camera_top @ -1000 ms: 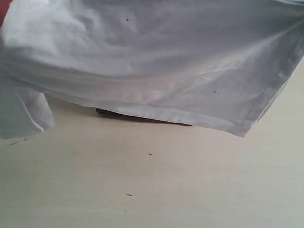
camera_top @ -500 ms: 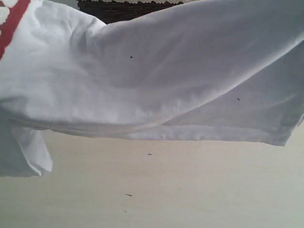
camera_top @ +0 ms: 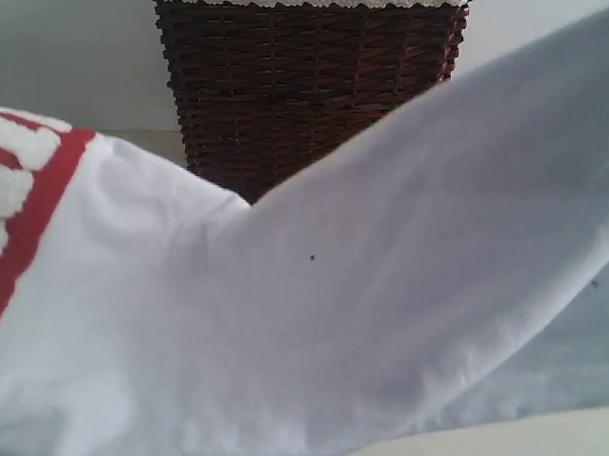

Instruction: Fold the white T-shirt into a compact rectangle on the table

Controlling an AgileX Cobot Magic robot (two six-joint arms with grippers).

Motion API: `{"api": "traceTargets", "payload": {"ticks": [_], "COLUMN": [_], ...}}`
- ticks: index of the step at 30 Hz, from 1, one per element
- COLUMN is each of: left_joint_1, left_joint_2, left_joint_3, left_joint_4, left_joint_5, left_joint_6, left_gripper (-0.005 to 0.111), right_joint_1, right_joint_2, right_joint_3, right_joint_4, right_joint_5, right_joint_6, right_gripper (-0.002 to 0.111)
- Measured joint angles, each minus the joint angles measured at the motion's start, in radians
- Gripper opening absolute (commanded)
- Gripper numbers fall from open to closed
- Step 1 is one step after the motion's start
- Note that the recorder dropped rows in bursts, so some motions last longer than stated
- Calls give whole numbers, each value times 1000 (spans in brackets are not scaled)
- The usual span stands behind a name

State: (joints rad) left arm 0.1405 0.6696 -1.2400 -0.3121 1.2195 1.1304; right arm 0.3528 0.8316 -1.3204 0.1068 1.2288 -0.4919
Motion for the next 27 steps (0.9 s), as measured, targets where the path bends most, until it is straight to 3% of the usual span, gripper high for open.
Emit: {"api": "traceTargets", "payload": {"ticks": [5, 12, 18, 27], "left_joint_1": [0, 0, 0, 0], "left_joint_2": [76, 248, 425, 661], "left_joint_3": [57, 315, 463, 493], "left_joint_4": [-55, -57, -28, -26], "left_joint_5": [13, -8, -326, -807], "left_joint_6": [-43, -11, 103, 228], "left_gripper": [0, 0, 0, 0], "right_joint_1": [0, 0, 0, 0], "right_joint_2": [106, 406, 615, 754], "right_joint_3": [169, 328, 337, 337], "right_joint_4": [-72, -79, -189, -523], "right_joint_5": [0, 0, -118, -522], "right_joint_6": [117, 128, 121, 217], "right_gripper": [0, 0, 0, 0]}}
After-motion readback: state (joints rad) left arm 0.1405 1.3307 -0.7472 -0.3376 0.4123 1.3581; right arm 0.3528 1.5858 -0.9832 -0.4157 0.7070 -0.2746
